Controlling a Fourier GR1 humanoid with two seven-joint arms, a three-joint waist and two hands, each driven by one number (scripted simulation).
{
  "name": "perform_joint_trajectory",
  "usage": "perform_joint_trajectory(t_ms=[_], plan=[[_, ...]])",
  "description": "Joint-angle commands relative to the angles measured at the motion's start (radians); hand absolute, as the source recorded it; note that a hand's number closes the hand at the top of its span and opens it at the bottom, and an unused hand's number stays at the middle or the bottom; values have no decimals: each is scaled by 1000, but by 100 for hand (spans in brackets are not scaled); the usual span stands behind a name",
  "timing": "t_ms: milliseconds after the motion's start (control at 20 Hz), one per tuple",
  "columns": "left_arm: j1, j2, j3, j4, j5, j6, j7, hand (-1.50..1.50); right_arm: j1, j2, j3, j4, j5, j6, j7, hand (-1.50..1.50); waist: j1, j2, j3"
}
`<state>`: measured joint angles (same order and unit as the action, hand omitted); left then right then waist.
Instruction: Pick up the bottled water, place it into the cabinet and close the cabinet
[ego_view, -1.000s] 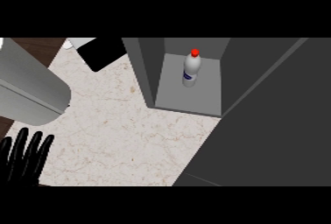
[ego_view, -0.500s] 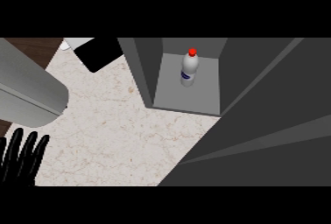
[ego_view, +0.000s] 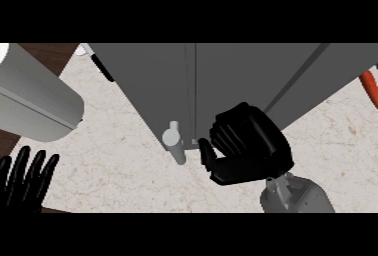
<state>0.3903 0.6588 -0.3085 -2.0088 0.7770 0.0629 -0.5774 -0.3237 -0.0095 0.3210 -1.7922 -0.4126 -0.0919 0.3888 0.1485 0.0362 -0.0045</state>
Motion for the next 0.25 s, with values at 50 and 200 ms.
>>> perform_joint_trajectory(t_ms=[50, 200], plan=[[0, -12, -10, 30, -6, -16, -6, -150, -308, 9, -68, 285, -49, -142, -44, 150, -3, -4, 2], [-8, 6, 25, 3, 25, -17, 21, -150, -451, 9, -61, 453, -109, -169, -71, 150, -23, -12, 4]])
